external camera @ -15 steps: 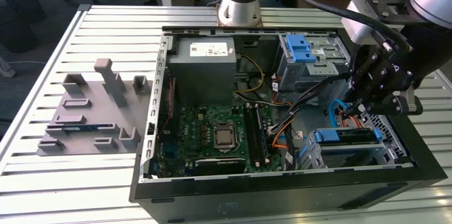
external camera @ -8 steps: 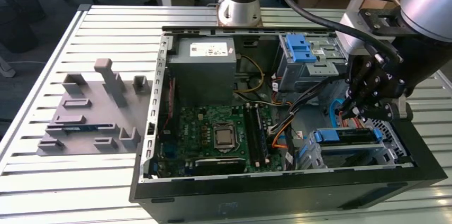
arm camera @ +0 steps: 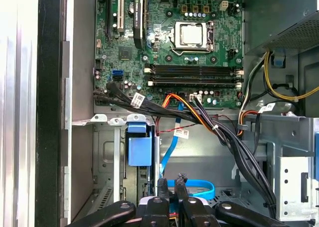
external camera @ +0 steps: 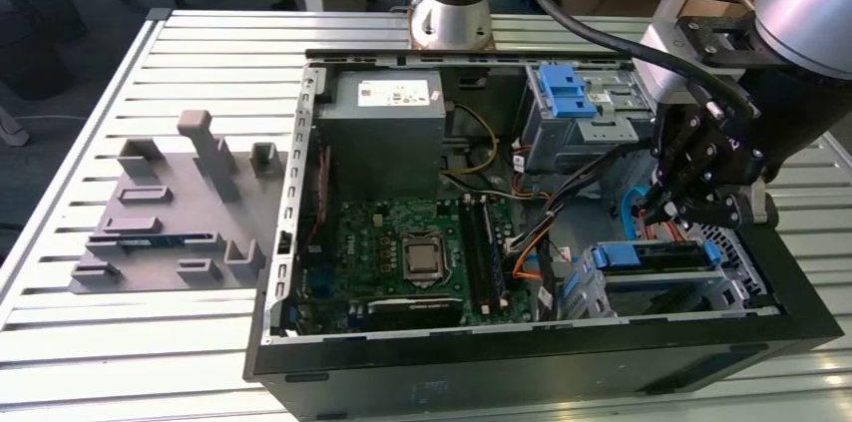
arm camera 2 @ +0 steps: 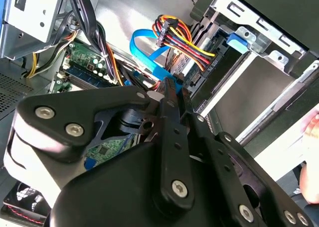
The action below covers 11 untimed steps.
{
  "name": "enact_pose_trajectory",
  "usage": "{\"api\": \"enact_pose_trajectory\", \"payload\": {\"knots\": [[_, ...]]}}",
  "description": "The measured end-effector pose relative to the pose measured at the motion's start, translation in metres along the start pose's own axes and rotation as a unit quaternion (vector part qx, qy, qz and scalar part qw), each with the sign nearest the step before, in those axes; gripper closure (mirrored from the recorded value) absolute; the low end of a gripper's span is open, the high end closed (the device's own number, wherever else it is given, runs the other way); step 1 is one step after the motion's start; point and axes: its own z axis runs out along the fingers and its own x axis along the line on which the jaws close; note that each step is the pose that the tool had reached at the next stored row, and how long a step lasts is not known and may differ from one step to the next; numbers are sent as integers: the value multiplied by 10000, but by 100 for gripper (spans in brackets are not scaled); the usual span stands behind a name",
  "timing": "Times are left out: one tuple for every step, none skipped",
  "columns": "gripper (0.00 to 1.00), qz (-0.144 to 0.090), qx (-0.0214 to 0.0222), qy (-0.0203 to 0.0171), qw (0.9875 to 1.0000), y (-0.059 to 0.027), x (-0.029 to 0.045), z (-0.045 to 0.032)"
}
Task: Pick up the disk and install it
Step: 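Insert the second disk wire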
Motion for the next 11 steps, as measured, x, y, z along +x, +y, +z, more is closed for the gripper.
{"api": "enact_pose_trajectory", "payload": {"knots": [[83,0,0,0,10000,0,0,0],[83,0,0,0,10000,0,0,0],[83,0,0,0,10000,0,0,0],[83,0,0,0,10000,0,0,0],[83,0,0,0,10000,0,0,0],[82,0,0,0,10000,0,0,0],[82,0,0,0,10000,0,0,0],[82,0,0,0,10000,0,0,0],[75,0,0,1,10000,0,0,0],[75,0,0,1,10000,0,0,0],[74,0,0,1,10000,0,0,0]]}}
